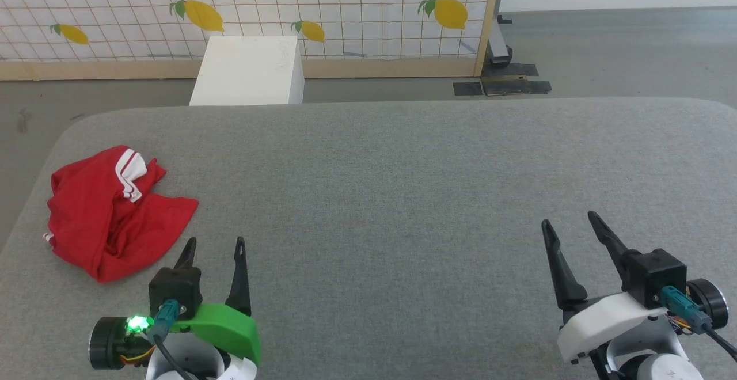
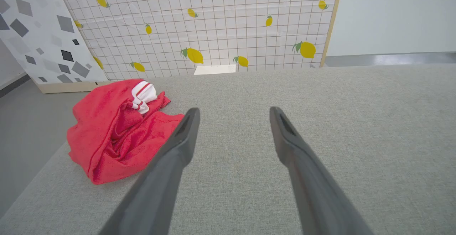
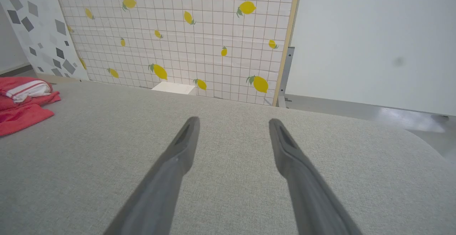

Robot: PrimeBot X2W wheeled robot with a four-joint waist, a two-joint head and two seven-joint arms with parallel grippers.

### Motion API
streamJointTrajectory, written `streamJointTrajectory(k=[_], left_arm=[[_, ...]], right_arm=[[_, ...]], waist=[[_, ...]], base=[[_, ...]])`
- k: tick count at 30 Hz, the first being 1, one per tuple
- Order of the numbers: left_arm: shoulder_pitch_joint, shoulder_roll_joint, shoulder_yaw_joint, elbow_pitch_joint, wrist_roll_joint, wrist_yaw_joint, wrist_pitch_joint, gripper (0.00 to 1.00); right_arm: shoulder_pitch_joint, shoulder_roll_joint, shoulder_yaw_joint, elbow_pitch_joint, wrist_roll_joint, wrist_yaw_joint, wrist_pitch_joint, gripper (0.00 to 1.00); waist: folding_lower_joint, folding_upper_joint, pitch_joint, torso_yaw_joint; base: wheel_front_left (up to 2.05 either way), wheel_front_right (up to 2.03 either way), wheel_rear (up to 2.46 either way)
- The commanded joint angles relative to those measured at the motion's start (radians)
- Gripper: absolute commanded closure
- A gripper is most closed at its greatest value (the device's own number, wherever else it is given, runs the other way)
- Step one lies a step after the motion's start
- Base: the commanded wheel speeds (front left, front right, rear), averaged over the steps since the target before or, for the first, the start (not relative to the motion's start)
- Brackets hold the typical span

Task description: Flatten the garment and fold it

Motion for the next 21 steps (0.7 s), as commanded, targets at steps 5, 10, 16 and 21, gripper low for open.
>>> streamJointTrajectory(k=[5,10,16,21], left_arm=[[-0.008,0.007,-0.004,0.001,-0.007,0.0,-0.001,0.0],[-0.01,0.008,-0.005,0.0,-0.013,0.002,0.0,0.0],[-0.012,0.008,-0.005,-0.001,-0.024,0.005,-0.007,0.0],[-0.013,0.008,-0.008,-0.001,-0.032,0.005,-0.011,0.0]], right_arm=[[-0.011,-0.001,0.002,-0.005,0.021,0.0,-0.007,0.0],[-0.013,-0.001,0.002,-0.008,0.032,0.0,-0.01,0.0],[-0.015,0.0,0.002,-0.012,0.048,-0.001,-0.01,0.0],[-0.016,0.0,0.002,-0.015,0.054,-0.001,-0.01,0.0]], waist=[[0.0,0.0,0.001,0.0],[0.0,0.0,0.001,0.001],[0.0,0.0,0.0,0.003],[0.0,0.0,0.0,0.004]], base=[[0.0,0.0,0.0],[0.0,0.0,0.0],[0.0,0.0,0.0],[0.0,0.0,0.0]])
